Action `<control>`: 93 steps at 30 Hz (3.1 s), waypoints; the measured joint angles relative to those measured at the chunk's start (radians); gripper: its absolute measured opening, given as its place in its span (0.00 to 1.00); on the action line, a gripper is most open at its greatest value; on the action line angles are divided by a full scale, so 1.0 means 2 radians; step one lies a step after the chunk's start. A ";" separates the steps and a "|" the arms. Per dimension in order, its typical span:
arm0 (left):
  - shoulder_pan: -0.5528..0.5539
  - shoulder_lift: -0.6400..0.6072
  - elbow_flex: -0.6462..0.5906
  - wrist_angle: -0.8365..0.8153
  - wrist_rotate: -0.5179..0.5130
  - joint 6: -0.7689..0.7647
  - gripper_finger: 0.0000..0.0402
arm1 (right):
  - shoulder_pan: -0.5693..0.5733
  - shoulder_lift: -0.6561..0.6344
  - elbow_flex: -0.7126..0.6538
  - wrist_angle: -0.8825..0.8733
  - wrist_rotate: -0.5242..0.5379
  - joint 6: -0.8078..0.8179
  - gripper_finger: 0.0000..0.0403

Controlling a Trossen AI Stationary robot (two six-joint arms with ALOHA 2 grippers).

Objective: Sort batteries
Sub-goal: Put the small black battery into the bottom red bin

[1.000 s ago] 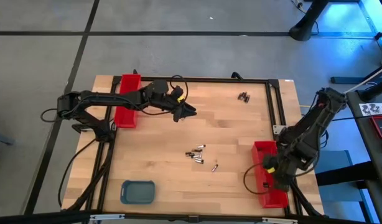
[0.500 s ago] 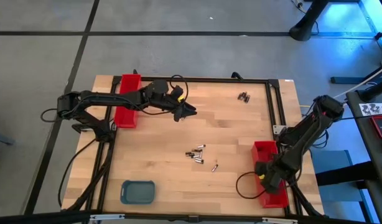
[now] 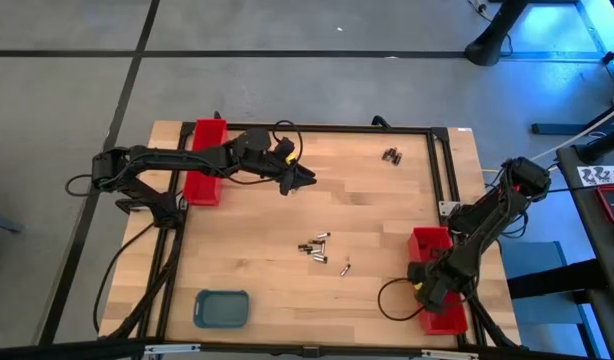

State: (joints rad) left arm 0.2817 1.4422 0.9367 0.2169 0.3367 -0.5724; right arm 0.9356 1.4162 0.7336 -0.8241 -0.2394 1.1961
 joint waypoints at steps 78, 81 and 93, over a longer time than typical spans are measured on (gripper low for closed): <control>-0.221 0.208 0.000 -0.124 -0.202 0.284 0.28 | -0.324 -0.054 0.273 -0.009 0.358 -0.196 0.42; -0.220 0.209 0.000 -0.120 -0.206 0.284 0.26 | -0.324 -0.054 0.273 -0.008 0.358 -0.196 0.42; -0.220 0.208 0.001 -0.138 -0.227 0.230 0.04 | -0.324 -0.054 0.273 -0.008 0.351 -0.196 0.42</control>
State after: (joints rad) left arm -0.1574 1.8573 0.9390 -0.0588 -0.1179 -0.1119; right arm 0.2878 1.3076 1.2800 -0.8406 0.4635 0.8051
